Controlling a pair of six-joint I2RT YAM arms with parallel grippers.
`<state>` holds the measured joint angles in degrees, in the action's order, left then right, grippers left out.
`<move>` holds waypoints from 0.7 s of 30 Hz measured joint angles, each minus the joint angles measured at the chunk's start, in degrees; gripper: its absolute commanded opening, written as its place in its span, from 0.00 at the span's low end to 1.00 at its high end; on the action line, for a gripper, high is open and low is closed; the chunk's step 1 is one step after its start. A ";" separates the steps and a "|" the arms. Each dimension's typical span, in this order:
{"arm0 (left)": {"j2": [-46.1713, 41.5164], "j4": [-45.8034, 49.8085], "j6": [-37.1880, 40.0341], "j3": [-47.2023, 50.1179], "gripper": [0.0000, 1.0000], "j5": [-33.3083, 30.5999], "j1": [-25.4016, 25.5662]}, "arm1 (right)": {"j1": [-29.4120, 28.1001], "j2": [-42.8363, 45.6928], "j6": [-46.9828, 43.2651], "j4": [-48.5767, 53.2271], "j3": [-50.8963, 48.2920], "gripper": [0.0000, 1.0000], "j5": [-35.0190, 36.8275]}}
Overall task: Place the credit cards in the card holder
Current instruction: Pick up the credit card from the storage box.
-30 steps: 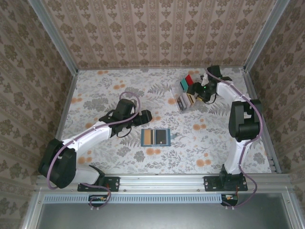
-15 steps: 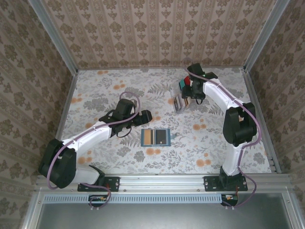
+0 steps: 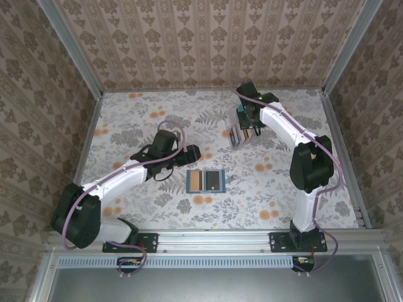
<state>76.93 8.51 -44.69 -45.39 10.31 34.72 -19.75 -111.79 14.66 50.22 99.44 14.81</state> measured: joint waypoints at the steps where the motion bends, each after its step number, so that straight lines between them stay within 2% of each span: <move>1: 0.00 0.02 0.00 0.00 0.93 0.00 0.00 | -0.04 -0.42 0.00 0.17 0.04 0.47 0.00; 12: 0.00 0.00 0.00 0.00 0.93 0.09 0.00 | -1.66 -4.48 -1.09 1.49 2.25 0.45 3.02; 21: 0.00 0.00 0.00 0.00 0.93 0.42 -0.04 | -3.26 -6.71 -1.53 2.56 3.39 0.43 8.50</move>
<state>76.93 8.51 -44.69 -45.39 10.72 34.68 -23.00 -118.50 13.13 52.77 102.83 23.31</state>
